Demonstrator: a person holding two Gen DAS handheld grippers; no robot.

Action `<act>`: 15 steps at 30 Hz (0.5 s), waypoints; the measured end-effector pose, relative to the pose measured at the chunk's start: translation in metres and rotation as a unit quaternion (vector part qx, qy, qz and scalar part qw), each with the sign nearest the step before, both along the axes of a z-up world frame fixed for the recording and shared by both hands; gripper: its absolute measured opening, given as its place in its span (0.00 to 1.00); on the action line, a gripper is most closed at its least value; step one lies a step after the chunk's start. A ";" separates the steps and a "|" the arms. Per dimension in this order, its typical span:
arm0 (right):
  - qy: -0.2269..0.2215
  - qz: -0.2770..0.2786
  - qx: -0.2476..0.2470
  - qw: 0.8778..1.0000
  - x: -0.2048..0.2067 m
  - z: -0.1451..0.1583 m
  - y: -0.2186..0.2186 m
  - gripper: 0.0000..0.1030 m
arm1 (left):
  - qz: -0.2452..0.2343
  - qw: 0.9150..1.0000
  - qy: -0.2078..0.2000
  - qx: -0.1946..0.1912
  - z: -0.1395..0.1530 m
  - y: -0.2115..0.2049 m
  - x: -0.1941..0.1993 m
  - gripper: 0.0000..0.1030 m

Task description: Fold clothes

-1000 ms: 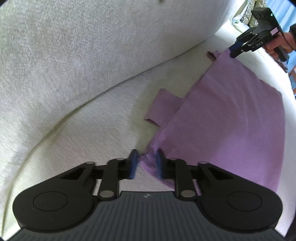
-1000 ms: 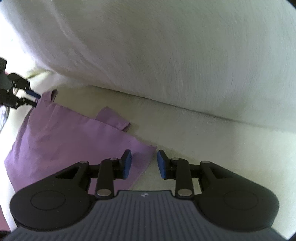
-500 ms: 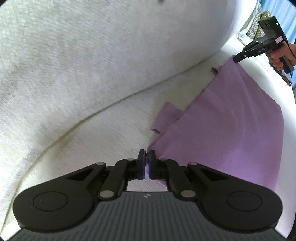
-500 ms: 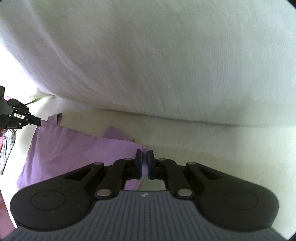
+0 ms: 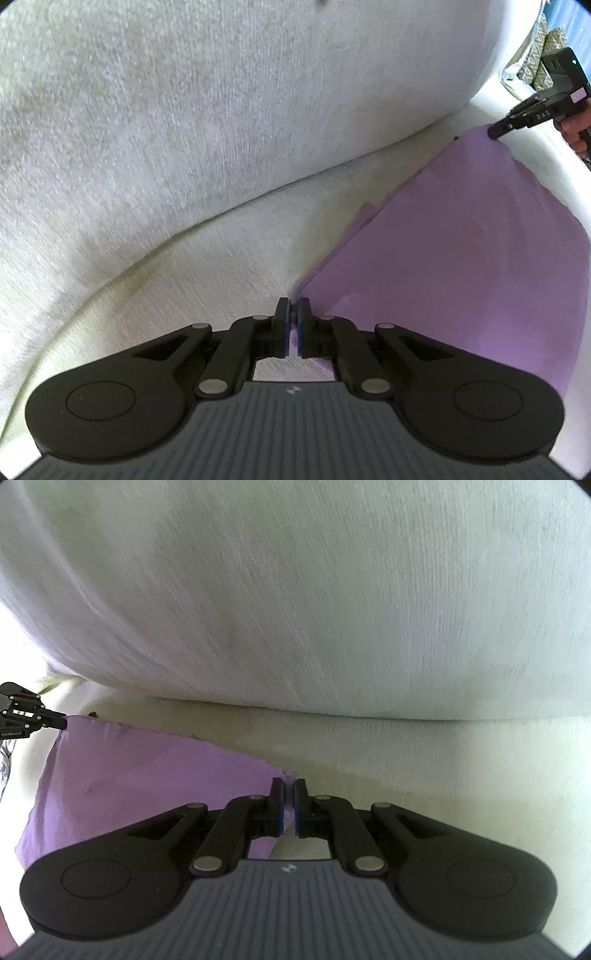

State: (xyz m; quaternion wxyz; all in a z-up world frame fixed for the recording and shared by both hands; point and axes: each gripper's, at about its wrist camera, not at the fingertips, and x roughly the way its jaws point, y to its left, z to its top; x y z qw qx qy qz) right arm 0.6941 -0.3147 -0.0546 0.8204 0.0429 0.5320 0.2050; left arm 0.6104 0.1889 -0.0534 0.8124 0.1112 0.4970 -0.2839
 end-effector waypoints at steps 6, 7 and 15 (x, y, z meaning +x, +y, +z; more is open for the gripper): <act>-0.017 -0.055 -0.007 0.998 -0.011 0.012 -0.011 0.20 | 0.026 0.999 -0.022 0.041 0.020 0.011 -0.007 0.13; -0.017 -0.063 -0.003 0.998 -0.015 0.016 -0.014 0.20 | 0.015 0.998 -0.027 0.047 0.028 0.011 -0.010 0.13; 0.024 -0.160 0.062 0.985 -0.121 0.045 -0.053 0.26 | -0.144 0.988 -0.045 0.036 0.091 -0.054 -0.018 0.27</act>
